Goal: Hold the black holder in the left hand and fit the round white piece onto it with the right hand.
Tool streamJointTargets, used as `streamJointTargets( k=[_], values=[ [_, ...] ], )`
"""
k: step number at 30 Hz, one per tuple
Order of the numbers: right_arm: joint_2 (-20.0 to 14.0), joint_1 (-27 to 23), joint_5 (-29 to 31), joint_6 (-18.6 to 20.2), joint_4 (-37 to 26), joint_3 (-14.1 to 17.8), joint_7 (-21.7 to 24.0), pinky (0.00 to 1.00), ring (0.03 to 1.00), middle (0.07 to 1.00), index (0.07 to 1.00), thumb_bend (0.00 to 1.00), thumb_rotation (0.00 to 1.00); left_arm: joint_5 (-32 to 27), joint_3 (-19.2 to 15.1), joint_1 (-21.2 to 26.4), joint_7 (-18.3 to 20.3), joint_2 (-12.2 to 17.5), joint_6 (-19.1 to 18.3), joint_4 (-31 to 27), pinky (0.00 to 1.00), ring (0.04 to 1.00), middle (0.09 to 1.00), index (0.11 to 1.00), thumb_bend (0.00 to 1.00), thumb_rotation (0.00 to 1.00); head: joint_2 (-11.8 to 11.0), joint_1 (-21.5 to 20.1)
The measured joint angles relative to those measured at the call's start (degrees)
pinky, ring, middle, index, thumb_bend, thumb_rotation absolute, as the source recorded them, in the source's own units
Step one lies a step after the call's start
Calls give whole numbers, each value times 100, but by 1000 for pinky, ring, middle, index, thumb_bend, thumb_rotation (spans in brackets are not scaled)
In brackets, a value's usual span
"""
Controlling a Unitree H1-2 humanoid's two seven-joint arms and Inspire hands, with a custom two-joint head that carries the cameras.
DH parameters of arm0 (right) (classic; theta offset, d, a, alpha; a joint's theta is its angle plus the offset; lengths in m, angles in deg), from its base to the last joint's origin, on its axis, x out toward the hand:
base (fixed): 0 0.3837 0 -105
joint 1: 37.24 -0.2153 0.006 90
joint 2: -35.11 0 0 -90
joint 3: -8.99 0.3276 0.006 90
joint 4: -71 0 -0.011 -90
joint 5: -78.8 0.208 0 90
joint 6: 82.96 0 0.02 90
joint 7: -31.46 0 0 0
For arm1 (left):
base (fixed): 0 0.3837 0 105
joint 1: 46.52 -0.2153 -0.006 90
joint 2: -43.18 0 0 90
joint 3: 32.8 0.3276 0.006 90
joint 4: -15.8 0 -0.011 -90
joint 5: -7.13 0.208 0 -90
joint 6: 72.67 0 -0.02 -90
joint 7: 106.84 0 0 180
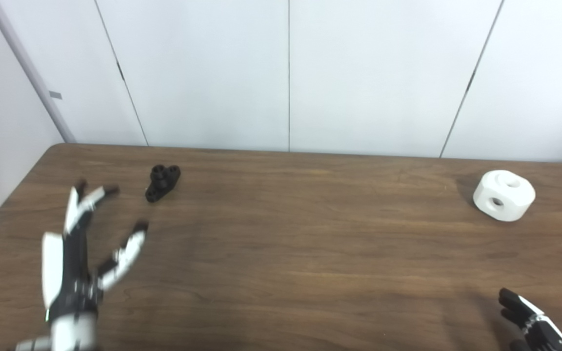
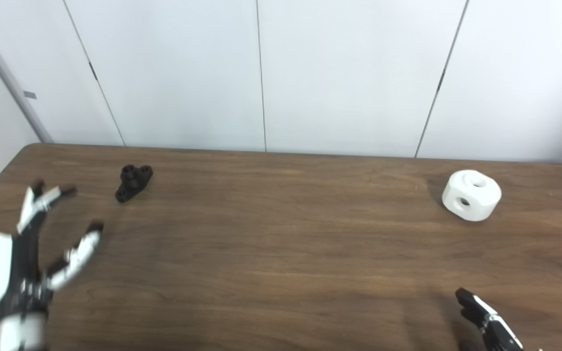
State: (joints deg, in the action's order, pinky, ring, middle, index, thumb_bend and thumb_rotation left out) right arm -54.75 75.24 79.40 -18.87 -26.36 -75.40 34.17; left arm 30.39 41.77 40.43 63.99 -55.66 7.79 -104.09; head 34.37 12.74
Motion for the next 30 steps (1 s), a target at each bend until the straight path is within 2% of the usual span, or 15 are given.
streamJointTargets(
  k=[2, 5, 10, 12, 15, 21, 25, 30],
  values=[
    [0, -23, 2, -20, 0, 5, 54, 858, 884, 881, 817, 155, 704, 153, -91, 331, 6, 56, -310, -62, 1000, 1000, 1000, 843, 747, 246, -44, 70],
    [-6, -35, 20, -20, 10, 37, 114, 887, 898, 887, 821, 142, 717, 418, -151, 645, -3, 168, -579, -50, 1000, 1000, 1000, 841, 765, 247, -70, 132],
    [-24, -121, 107, -25, 131, 107, 194, 897, 900, 889, 823, 106, 745, 910, -124, 1111, -145, 265, -976, 380, 1000, 1000, 1000, 847, 834, 290, -229, 378],
    [-25, -155, 100, -25, 170, 132, 198, 824, 877, 876, 822, 104, 765, 1088, -29, 1293, -145, 296, -1193, 598, 1000, 1000, 1000, 858, 916, 305, -255, 414],
    [-24, -194, -3, -25, 197, 157, 183, 796, 869, 874, 828, 83, 774, 1224, 77, 1541, -150, 304, -1432, 893, 1000, 1000, 1000, 859, 959, 314, -316, 475],
    [-25, -218, -108, -27, 197, 160, 175, 790, 865, 873, 833, 90, 806, 1654, 328, 1795, -105, 251, -1717, 1421, 1000, 1000, 1000, 911, 1000, 390, -431, 572],
    [-27, -233, -151, -27, 208, 164, 170, 788, 866, 869, 827, 81, 850, 1983, 306, 1910, -46, 70, -1744, 1737, 1000, 1000, 1000, 939, 1000, 389, -492, 616],
    [-30, -257, -161, -26, 226, 163, 168, 784, 864, 869, 818, 77, 877, 2007, 317, 2031, -147, -21, -1757, 2209, 1000, 1000, 1000, 932, 1000, 378, -589, 651]
  ],
)
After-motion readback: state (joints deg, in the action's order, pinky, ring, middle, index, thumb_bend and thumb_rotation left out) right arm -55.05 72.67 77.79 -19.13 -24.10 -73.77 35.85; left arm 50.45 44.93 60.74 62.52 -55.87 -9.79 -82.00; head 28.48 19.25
